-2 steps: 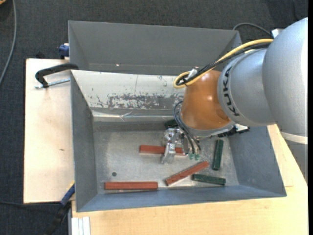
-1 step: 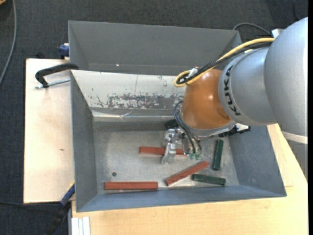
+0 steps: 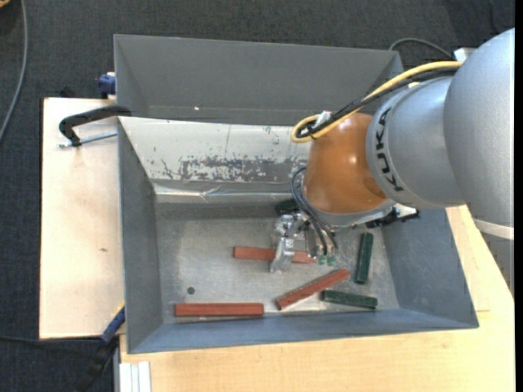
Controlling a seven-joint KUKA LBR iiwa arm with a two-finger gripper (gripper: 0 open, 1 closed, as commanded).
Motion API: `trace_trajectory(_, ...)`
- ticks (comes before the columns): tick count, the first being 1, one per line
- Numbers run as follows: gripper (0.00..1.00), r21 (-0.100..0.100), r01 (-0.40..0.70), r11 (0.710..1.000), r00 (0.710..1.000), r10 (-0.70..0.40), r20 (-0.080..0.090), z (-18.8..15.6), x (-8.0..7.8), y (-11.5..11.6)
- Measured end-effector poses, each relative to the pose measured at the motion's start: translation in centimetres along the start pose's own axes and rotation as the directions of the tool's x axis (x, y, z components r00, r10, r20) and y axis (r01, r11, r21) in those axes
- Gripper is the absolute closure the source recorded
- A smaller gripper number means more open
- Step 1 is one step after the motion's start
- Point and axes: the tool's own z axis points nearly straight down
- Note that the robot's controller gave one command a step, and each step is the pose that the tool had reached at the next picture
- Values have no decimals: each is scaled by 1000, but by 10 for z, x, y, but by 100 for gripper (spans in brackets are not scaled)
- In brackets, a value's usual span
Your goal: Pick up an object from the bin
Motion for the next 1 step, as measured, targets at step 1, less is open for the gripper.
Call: trace_trajectory(1,100,0,0,1000,1000,0,-2,-2,0,0)
